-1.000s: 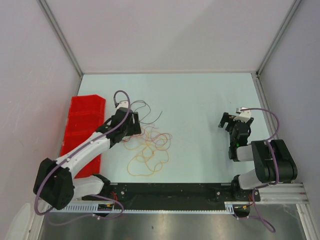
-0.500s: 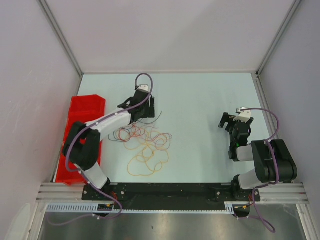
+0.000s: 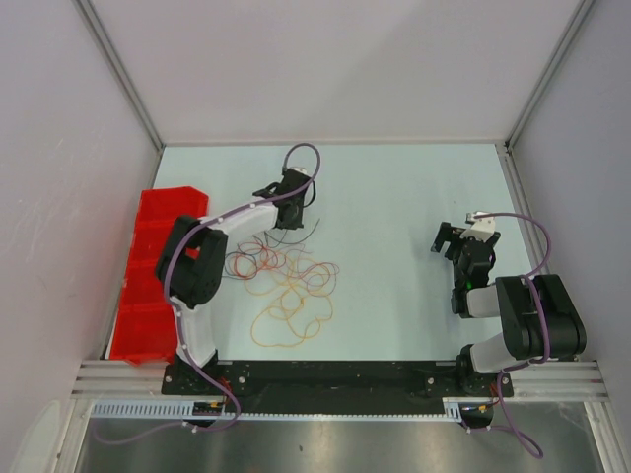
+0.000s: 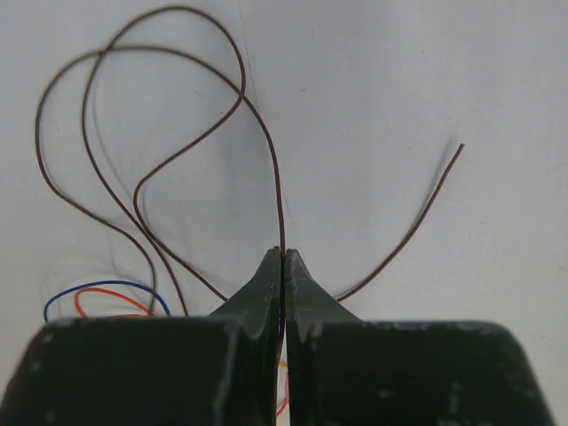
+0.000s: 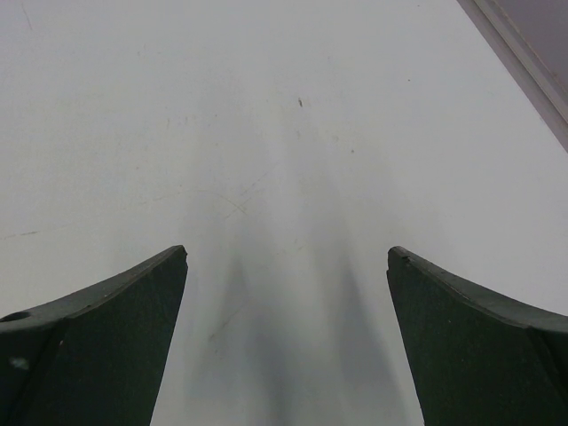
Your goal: Untangle the cables
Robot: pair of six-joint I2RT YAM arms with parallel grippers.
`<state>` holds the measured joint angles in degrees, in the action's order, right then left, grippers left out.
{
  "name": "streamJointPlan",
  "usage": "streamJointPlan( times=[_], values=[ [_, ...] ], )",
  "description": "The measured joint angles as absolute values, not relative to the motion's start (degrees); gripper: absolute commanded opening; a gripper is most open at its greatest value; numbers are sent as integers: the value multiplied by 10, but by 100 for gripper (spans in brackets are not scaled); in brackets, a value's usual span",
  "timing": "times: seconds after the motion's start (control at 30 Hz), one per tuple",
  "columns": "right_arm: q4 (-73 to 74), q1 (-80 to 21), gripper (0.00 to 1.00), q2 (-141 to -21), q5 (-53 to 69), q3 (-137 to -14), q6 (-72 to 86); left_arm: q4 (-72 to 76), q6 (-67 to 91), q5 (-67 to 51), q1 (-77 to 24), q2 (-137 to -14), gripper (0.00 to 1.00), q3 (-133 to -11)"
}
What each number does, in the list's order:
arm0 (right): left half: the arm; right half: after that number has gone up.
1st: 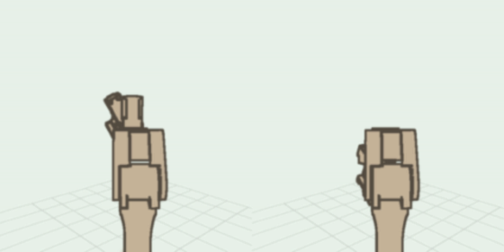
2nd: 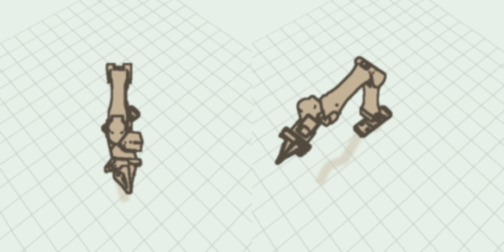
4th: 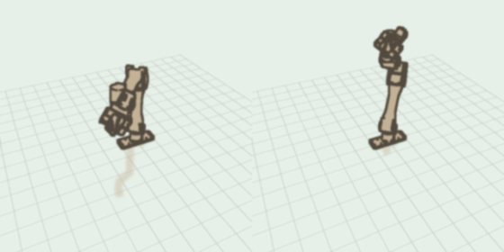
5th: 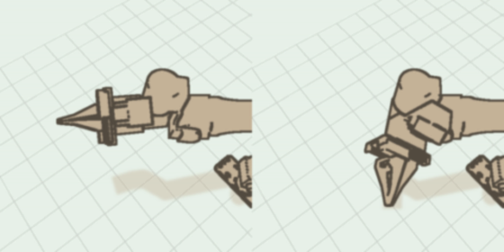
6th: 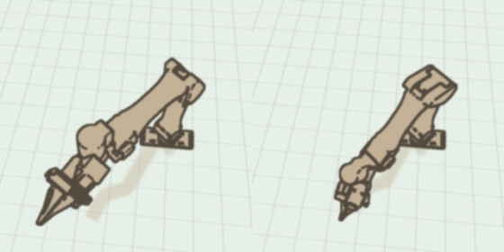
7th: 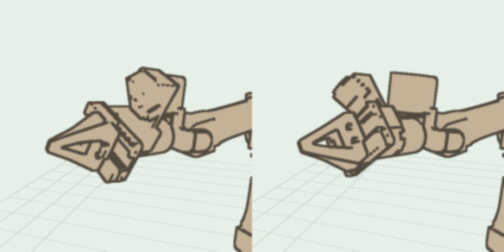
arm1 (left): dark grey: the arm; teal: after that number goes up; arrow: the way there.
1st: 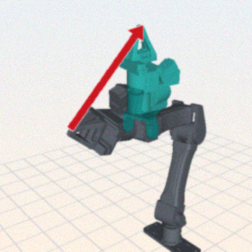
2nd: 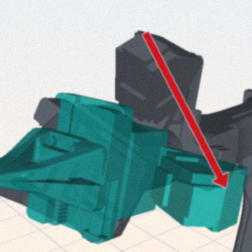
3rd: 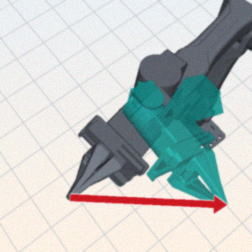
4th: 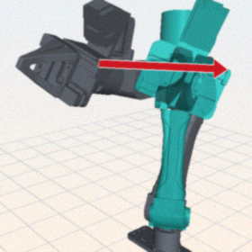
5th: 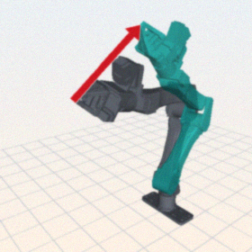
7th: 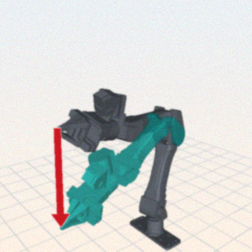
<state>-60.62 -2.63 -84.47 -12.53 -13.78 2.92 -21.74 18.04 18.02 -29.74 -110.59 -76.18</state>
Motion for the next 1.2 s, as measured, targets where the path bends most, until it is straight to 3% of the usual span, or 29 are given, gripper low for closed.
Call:
streamJointPlan(
  times=[0.2, 0.53, 0.73, 0.83, 1.0, 1.1, 1.2],
  values=[
    [-604, -25, 99, -845, -123, -138, 29, -289, 164, 181, -298, -1073, 0, -835],
    [-601, -27, 100, -844, -128, -140, 29, -353, 129, 105, -298, -797, 0, -969],
    [-404, -97, 100, -691, -190, -205, 48, -348, 130, 23, -299, -663, 0, -976],
    [-297, -80, 100, -571, -123, -275, 127, -344, 130, -28, -299, -634, 0, -976],
    [-160, -48, 90, -435, 36, -392, 248, -345, 133, -86, -299, -614, 0, -976],
    [-107, -103, 88, -412, 101, -446, 288, -349, 143, -93, -299, -613, 0, -976],
    [-65, -234, 86, -404, 120, -475, 297, -351, 167, -89, -299, -608, 0, -972]
  ],
)
